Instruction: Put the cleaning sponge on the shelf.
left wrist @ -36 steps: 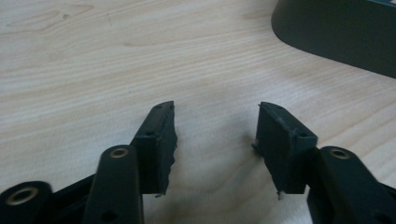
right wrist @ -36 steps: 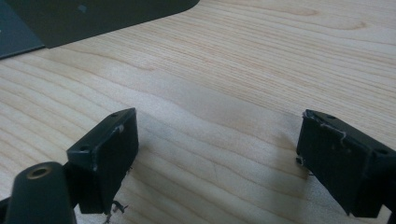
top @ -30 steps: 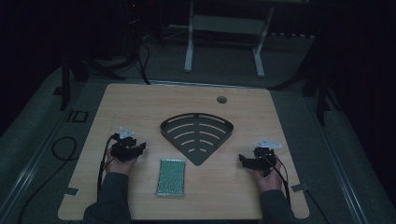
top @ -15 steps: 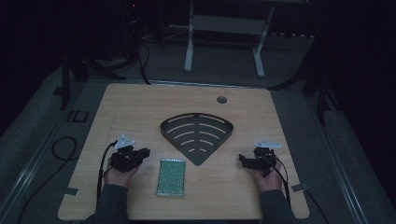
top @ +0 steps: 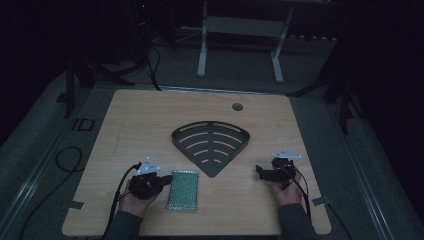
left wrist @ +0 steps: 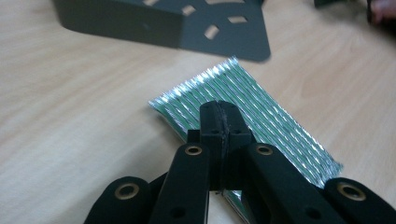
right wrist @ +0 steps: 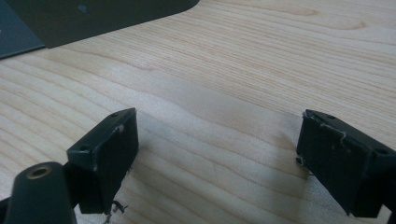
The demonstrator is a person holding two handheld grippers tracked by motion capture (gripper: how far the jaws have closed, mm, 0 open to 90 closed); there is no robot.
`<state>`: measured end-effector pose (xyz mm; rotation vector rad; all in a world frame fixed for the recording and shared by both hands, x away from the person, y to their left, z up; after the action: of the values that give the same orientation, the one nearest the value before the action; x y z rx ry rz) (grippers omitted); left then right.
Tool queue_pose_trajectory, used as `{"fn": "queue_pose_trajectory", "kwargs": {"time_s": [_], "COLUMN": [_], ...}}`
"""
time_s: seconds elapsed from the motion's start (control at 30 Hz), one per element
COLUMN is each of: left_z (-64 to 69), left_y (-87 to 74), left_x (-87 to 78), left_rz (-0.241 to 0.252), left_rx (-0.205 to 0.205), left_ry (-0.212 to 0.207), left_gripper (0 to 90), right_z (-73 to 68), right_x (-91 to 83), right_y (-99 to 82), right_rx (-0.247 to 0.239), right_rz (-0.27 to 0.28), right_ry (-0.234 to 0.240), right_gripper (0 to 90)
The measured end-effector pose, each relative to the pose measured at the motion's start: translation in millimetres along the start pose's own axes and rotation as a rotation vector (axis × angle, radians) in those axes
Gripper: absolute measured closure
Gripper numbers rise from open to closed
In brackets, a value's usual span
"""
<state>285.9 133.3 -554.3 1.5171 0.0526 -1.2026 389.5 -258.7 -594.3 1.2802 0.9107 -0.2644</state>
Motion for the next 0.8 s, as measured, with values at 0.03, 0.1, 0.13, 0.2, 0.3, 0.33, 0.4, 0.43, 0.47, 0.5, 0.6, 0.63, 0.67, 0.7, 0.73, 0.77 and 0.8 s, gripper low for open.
{"fn": "queue_pose_trajectory", "kwargs": {"time_s": [0.03, 0.1, 0.13, 0.2, 0.3, 0.33, 0.4, 0.43, 0.47, 0.5, 0.6, 0.63, 0.67, 0.7, 0.73, 0.77, 0.8], "left_z": [1.7, 4.8, 6.3, 9.5, 13.4, 14.3, 15.7, 15.8, 16.0, 15.6, 14.2, 13.5, 12.6, 12.0, 11.0, 10.3, 9.4], "left_y": [-1.5, -3.4, -4.0, -5.4, -9.5, -11.0, -13.3, -14.3, -15.0, -15.7, -16.1, -15.9, -15.9, -15.8, -15.8, -15.6, -15.5], "left_x": [1.7, 4.6, 5.2, 6.1, 8.3, 9.0, 9.4, 9.7, 10.3, 11.0, 13.3, 13.3, 13.1, 13.1, 13.0, 13.0, 13.0], "left_rz": [-0.007, -0.017, -0.020, -0.028, -0.043, -0.049, -0.055, -0.060, -0.066, -0.075, -0.083, -0.083, -0.083, -0.081, -0.082, -0.081, -0.083], "left_rx": [0.002, 0.005, 0.010, 0.016, 0.014, 0.014, 0.012, 0.016, 0.015, 0.019, 0.018, 0.017, 0.018, 0.015, 0.017, 0.013, 0.014], "left_ry": [-0.010, -0.019, -0.023, -0.035, -0.057, -0.060, -0.069, -0.068, -0.065, -0.056, -0.046, -0.044, -0.040, -0.036, -0.033, -0.032, -0.031], "left_gripper": [90.0, 90.0, 90.0, 90.0, 90.0, 90.0, 90.0, 90.0, 90.0, 90.0, 90.0, 90.0, 90.0, 90.0, 90.0, 90.0, 90.0], "right_z": [0.0, 0.0, 0.0, 0.0, 0.0, 0.0, 0.0, 0.0, 0.0, 0.0, 0.0, 0.0, 0.0, 0.0, 0.0, 0.0, 0.0], "right_x": [0.0, 0.0, 0.0, 0.0, 0.0, 0.0, 0.0, 0.0, 0.0, 0.0, 0.0, 0.0, 0.0, 0.0, 0.0, 0.0, 0.0], "right_y": [0.0, 0.0, 0.0, 0.0, 0.0, 0.0, 0.0, 0.0, 0.0, 0.0, 0.0, 0.0, 0.0, 0.0, 0.0, 0.0, 0.0], "right_rx": [0.000, 0.000, 0.000, 0.000, 0.000, 0.000, 0.000, 0.000, 0.000, 0.000, 0.000, 0.000, 0.000, 0.000, 0.000, 0.000, 0.000], "right_rz": [0.000, 0.000, 0.000, 0.000, 0.000, 0.000, 0.000, 0.000, 0.000, 0.000, 0.000, 0.000, 0.000, 0.000, 0.000, 0.000, 0.000], "right_ry": [0.000, 0.000, 0.000, 0.000, 0.000, 0.000, 0.000, 0.000, 0.000, 0.000, 0.000, 0.000, 0.000, 0.000, 0.000, 0.000, 0.000], "right_gripper": [12.2, 12.2, 12.2, 12.2, 12.2, 12.2, 12.2, 12.2, 12.2, 12.2, 12.2, 12.2, 12.2, 12.2, 12.2, 12.2, 12.2]}}
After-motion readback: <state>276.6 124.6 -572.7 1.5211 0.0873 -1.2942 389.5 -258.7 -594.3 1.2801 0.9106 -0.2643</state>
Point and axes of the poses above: each handheld gripper's, and its own axes: x roughly forward along the jaws, y roughly out of its top, z roughly to its right, the point moved 5 cm from there along x, roughly forward along the jaws, and after that the axes turned 1 degree about -z, right-handed, at the moved point
